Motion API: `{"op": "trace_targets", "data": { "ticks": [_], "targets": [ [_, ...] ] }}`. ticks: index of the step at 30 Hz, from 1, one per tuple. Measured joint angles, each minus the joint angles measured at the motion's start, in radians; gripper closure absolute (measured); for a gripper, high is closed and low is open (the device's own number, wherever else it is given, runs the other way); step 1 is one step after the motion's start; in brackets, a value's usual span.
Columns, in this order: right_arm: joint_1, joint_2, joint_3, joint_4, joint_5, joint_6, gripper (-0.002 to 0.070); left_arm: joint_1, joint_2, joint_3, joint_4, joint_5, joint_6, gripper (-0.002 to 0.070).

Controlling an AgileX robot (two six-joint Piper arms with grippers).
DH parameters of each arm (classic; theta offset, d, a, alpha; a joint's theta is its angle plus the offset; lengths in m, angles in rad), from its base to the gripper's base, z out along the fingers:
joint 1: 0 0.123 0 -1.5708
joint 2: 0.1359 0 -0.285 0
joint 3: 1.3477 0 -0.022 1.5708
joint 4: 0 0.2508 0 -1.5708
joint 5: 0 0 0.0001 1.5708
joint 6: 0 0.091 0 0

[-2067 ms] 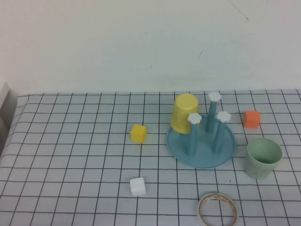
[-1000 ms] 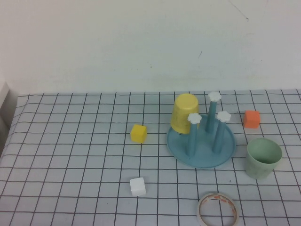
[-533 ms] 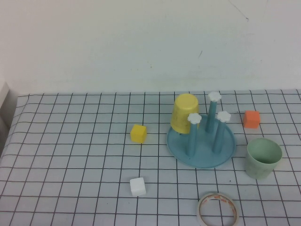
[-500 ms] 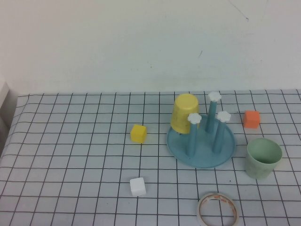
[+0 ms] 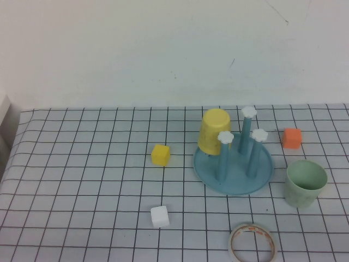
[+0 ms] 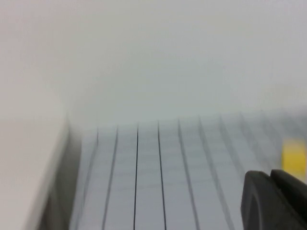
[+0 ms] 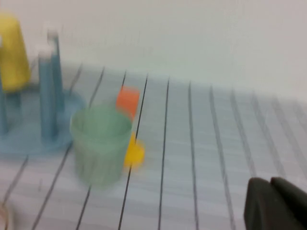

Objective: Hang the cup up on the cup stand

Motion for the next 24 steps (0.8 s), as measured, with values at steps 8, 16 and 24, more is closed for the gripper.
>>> {"op": "trace_targets", "data": {
  "ticks": [8, 16, 24],
  "targets": [
    [0.0, 0.0, 0.0, -0.038, -0.556, 0.002, 0.0678, 0.0, 0.0, 0.0, 0.0, -0.608, -0.008, 0.0676],
    [0.0, 0.0, 0.0, 0.111, -0.711, 0.023, 0.0678, 0.0, 0.0, 0.0, 0.004, -0.871, -0.002, 0.0676],
    [0.0, 0.0, -0.002, 0.139, -0.801, 0.079, 0.0678, 0.0, 0.0, -0.003, 0.01, -0.767, -0.002, 0.0676]
  ]
}}
